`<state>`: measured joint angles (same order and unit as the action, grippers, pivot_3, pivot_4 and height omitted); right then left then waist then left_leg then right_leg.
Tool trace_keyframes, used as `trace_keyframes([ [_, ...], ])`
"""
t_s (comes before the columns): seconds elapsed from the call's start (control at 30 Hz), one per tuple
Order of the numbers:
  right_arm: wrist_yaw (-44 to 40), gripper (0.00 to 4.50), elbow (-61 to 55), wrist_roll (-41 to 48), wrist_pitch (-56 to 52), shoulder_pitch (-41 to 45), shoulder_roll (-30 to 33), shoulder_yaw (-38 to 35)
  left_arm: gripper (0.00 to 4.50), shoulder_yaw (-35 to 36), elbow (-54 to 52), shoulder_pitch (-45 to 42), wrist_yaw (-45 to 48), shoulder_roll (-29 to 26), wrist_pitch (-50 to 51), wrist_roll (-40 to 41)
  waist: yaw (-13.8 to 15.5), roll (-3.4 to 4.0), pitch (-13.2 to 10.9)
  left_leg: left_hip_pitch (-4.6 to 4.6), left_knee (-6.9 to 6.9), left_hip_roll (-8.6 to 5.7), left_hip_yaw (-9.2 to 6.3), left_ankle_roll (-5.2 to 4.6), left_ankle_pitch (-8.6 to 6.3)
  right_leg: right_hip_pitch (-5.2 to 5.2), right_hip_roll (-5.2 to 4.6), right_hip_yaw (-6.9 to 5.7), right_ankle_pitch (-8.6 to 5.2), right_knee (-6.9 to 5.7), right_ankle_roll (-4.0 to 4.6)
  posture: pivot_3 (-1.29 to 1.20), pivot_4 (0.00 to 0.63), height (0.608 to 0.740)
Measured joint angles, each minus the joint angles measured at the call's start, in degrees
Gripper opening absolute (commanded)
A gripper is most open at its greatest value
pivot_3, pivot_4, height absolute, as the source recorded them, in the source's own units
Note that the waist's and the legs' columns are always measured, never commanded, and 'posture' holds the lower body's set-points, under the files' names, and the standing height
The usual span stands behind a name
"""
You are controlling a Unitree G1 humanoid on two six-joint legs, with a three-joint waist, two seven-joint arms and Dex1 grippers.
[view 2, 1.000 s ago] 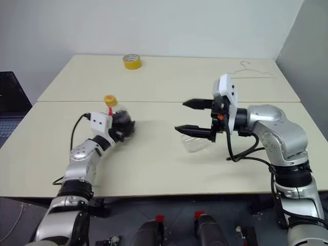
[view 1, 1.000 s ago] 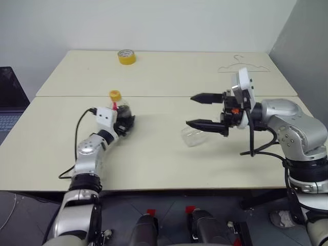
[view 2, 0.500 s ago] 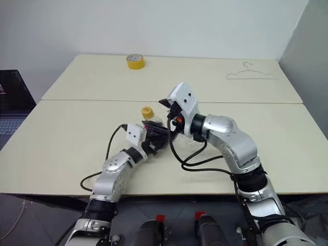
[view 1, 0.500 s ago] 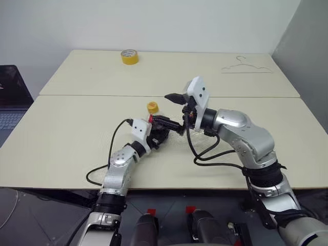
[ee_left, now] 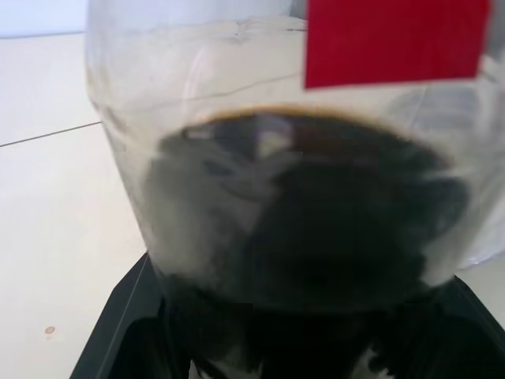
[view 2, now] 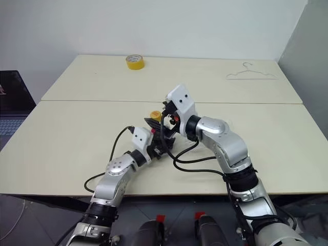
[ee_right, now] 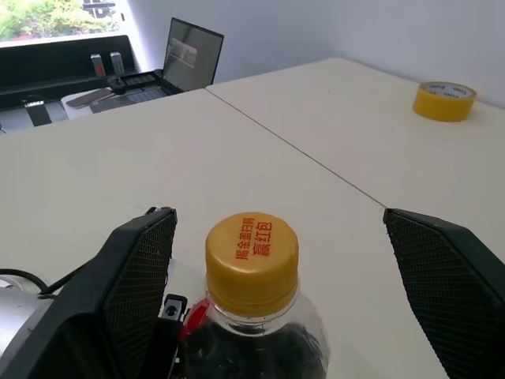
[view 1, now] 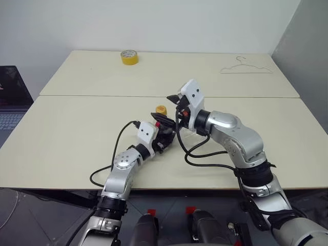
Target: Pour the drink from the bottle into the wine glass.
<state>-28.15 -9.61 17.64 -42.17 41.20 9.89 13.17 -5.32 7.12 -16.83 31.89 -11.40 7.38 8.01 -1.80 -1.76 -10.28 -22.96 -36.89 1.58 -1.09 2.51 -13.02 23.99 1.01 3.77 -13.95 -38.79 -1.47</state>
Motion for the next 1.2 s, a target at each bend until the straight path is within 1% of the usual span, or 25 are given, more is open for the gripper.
trace_keyframes([
  [0.1,0.28,4.50,0.37,-0.34,-0.39,0.00,-0.42,-0.02,2.65,-0.06,0.06,0.05,-0.01,0.00,-0.01,-0.31,-0.01,0.00,0.01,0.00,0.00,0.00,0.00,0.00,0.00,0.00,0.00,0.00,0.00,0.00,0.00,0.00,0.150,0.740],
  [0.2,0.48,3.93,0.79,-0.59,-0.77,-0.01,-0.87,-0.04,2.63,-0.14,0.18,0.03,-0.02,-0.01,-0.15,-0.50,-0.01,0.00,0.01,0.00,0.00,0.00,0.00,0.00,0.00,0.00,0.00,0.00,0.00,0.01,0.00,0.00,0.150,0.740],
  [0.23,0.49,3.63,0.80,-0.58,-0.79,-0.01,-0.94,-0.06,2.63,-0.17,0.18,0.04,-0.02,-0.02,-0.19,-0.52,-0.01,0.00,0.01,0.00,0.00,0.00,0.00,0.00,0.00,0.00,0.00,0.00,0.00,0.01,0.00,0.00,0.150,0.740],
  [0.27,0.49,3.21,0.80,-0.58,-0.79,-0.01,-0.98,-0.09,2.63,-0.18,0.19,0.05,-0.03,-0.02,-0.21,-0.54,-0.01,0.00,0.01,0.00,0.00,0.00,-0.01,0.00,0.00,0.00,0.00,0.00,0.00,0.01,0.00,0.00,0.150,0.740],
  [0.33,0.05,2.59,0.80,-0.52,-0.79,-0.04,-1.09,-0.05,2.63,-0.25,0.26,0.09,-0.08,-0.01,-0.22,-0.66,-0.01,0.00,0.01,0.00,0.00,0.00,-0.02,0.00,0.00,-0.01,0.00,-0.01,0.00,0.02,0.00,0.00,0.150,0.740],
  [0.4,-0.65,1.85,0.78,-0.35,-0.79,-0.05,-1.28,0.05,2.63,-0.28,0.40,0.07,-0.14,0.00,-0.22,-0.70,-0.01,0.00,0.01,0.00,0.00,0.00,-0.03,0.00,0.00,-0.02,0.00,-0.02,0.00,0.04,0.00,0.00,0.150,0.740],
  [0.47,-0.96,1.29,0.75,-0.15,-0.80,-0.08,-1.30,0.15,2.63,-0.29,0.41,0.08,-0.17,0.01,-0.22,-0.71,-0.01,0.00,0.01,0.00,0.00,0.00,-0.04,0.00,0.00,-0.02,0.00,-0.02,0.00,0.04,0.00,0.00,0.150,0.740],
  [0.6,-2.31,1.30,0.75,0.10,-0.73,-0.06,-0.85,0.12,2.63,-0.34,0.29,0.25,-0.16,0.03,-0.22,-0.74,-0.01,0.00,0.01,0.00,0.01,0.00,-0.04,0.00,0.00,-0.03,0.00,-0.02,-0.01,0.06,0.01,0.00,0.150,0.740],
  [0.7,-5.16,1.30,0.97,0.35,0.12,0.13,0.88,0.23,2.63,-0.61,0.07,0.35,-0.15,0.03,-0.22,-0.92,0.02,0.00,0.01,-0.01,0.02,-0.01,-0.07,0.00,0.00,-0.06,-0.01,-0.05,-0.01,0.14,0.01,0.00,0.150,0.740],
  [0.8,-11.51,1.30,4.15,0.76,3.13,1.87,3.94,0.76,2.63,-0.76,-0.16,0.53,-0.05,0.04,-0.22,-0.92,0.00,0.00,0.01,0.06,0.03,-0.01,-0.11,0.00,0.00,-0.22,-0.01,-0.09,-0.01,0.27,0.02,0.00,0.150,0.740],
  [0.93,-21.40,1.30,12.74,0.53,10.60,5.79,6.51,1.99,2.63,-0.91,-1.03,1.21,-0.05,0.01,-0.14,-0.85,-0.07,0.01,0.00,0.07,0.06,-0.01,-0.18,0.00,0.00,-0.28,0.00,-0.16,-0.02,0.36,0.03,0.00,0.150,0.740],
  [1.07,-30.22,1.30,21.58,0.16,17.98,9.63,7.19,2.77,2.63,-0.90,-2.14,1.73,-0.06,-0.01,0.20,-0.71,-0.09,0.01,0.01,0.08,0.20,0.00,-0.21,0.00,0.00,-0.32,0.00,-0.21,-0.01,0.53,0.01,0.00,0.150,0.740],
  [1.2,-37.42,1.30,29.83,-0.17,23.71,13.14,6.51,2.85,2.63,-0.88,-3.24,2.62,-0.15,-0.03,0.88,-0.40,-0.15,0.05,0.02,0.12,0.38,0.02,-0.21,-0.01,-0.01,-0.44,0.00,-0.22,0.01,0.82,-0.02,0.00,0.150,0.740],
])
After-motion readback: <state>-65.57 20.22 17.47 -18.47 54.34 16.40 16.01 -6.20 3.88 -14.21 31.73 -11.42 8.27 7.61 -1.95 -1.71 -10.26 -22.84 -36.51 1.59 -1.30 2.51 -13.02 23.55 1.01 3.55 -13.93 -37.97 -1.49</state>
